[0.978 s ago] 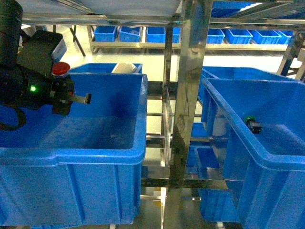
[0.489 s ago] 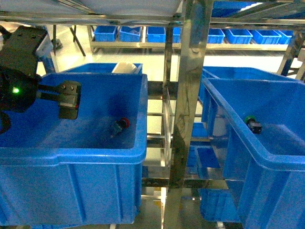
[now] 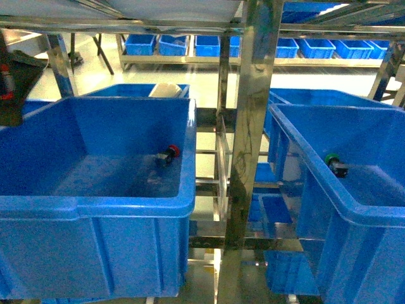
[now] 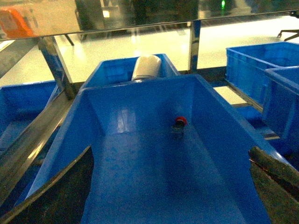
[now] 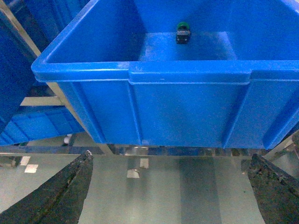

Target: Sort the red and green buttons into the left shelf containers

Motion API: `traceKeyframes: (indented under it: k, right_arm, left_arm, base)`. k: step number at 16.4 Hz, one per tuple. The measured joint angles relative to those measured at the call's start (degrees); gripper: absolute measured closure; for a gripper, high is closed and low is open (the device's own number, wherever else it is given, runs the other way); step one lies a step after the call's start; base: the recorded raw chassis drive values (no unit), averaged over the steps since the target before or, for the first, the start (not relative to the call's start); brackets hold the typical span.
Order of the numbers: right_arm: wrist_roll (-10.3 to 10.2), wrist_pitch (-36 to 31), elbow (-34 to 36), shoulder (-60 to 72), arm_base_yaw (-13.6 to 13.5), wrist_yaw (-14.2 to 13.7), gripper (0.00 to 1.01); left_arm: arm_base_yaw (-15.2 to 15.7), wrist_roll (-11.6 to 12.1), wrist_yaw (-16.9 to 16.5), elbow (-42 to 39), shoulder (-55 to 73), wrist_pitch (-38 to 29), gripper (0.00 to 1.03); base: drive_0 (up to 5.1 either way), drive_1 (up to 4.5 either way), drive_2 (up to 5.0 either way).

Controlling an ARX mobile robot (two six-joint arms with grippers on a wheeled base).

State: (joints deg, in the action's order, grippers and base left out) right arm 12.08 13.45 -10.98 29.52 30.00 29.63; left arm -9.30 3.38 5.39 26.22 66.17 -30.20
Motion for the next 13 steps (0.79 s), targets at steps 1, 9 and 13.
traceKeyframes:
  k: [1, 9, 13]
  right_arm:
    - [0.0, 0.0, 0.0, 0.0, 0.0, 0.0, 0.03]
    - [0.0, 0.0, 0.0, 0.0, 0.0, 0.0, 0.03]
    - [0.0, 0.0, 0.0, 0.0, 0.0, 0.0, 0.03]
  left_arm:
    - [-0.9, 0.2, 0.9, -2.1, -4.0, 2.0, 0.05]
    - [-9.9, 2.6, 6.4, -9.5, -30.2, 15.7, 0.05]
    - [-9.7, 2.7, 6.4, -9.7, -29.4, 16.4, 0.05]
  base:
    - [0.0, 0.0, 0.0]
    - [0.0, 0.0, 0.0]
    - [0.0, 0.0, 0.0]
